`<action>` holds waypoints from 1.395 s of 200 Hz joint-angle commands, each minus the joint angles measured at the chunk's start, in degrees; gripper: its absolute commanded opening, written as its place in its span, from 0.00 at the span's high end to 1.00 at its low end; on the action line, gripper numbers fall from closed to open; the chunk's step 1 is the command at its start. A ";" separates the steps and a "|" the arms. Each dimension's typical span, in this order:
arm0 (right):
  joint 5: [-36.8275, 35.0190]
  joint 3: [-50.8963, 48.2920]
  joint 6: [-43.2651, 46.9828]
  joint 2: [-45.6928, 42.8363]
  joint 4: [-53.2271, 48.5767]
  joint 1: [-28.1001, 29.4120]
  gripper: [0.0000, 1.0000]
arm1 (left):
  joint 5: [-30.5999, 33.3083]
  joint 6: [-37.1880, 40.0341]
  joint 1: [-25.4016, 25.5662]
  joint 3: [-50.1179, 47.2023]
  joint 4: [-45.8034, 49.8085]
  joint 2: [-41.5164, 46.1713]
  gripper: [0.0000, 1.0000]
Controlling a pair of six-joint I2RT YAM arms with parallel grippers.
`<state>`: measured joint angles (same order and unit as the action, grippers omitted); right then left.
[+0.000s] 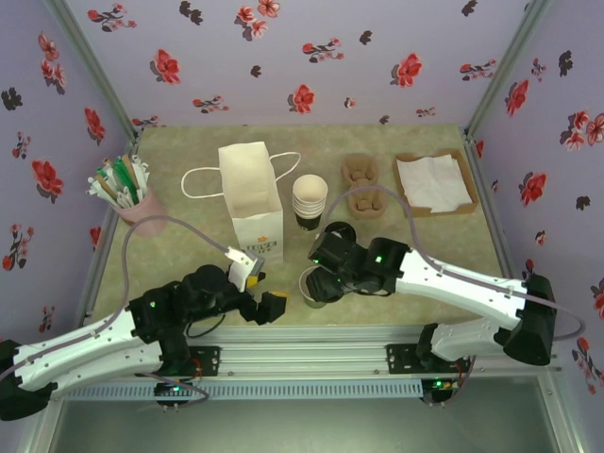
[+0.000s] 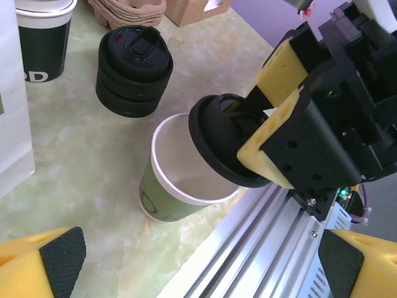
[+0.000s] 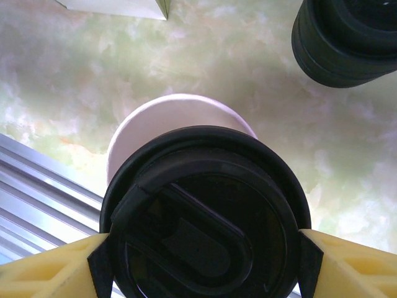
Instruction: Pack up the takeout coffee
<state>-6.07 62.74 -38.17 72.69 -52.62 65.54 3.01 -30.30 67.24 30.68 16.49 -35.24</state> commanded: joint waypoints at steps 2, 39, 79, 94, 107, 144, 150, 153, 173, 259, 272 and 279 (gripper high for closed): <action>-1.59 2.20 -1.20 1.57 -0.79 0.82 0.26 | 2.86 2.96 0.33 -1.43 -2.75 0.59 0.01; -1.80 3.67 -0.61 3.55 -0.19 1.04 0.26 | 3.58 2.05 0.26 -2.67 -4.09 1.27 0.01; -2.72 6.88 0.58 6.73 -1.68 1.06 0.26 | 3.76 1.56 -0.27 -3.61 -3.93 2.28 0.01; -2.89 7.69 0.84 7.83 -2.30 1.04 0.25 | 3.80 1.26 -0.52 -4.03 -3.92 2.88 0.00; -3.20 8.44 0.98 8.76 -2.94 1.00 0.25 | 3.83 1.05 -0.62 -4.26 -3.76 3.54 0.00; -3.56 9.14 0.75 10.06 -4.08 1.00 0.25 | 3.81 0.73 -0.88 -4.75 -3.48 4.46 0.01; -3.75 9.28 0.71 10.13 -4.34 1.01 0.26 | 3.79 0.72 -0.93 -4.75 -3.44 4.41 0.01; -3.82 9.27 0.67 10.19 -4.45 1.06 0.25 | 3.78 0.76 -0.89 -4.79 -3.47 4.41 0.01; -4.14 9.24 0.44 10.33 -4.99 1.05 0.25 | 3.78 0.73 -0.89 -4.93 -3.74 4.44 0.01; -2.98 8.10 0.42 11.20 -3.46 1.05 0.25 | 3.77 0.62 -1.06 -5.10 -4.19 4.33 0.00; -2.85 7.98 0.33 11.18 -3.30 1.00 0.26 | 3.81 0.64 -1.17 -5.10 -4.29 4.37 0.00; -2.81 7.86 0.34 11.21 -3.20 1.01 0.26 | 3.76 0.63 -1.20 -5.10 -4.27 4.39 0.00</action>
<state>-8.36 70.24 -37.93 83.59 -55.61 66.06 5.58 -29.61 66.65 26.06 14.11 -31.35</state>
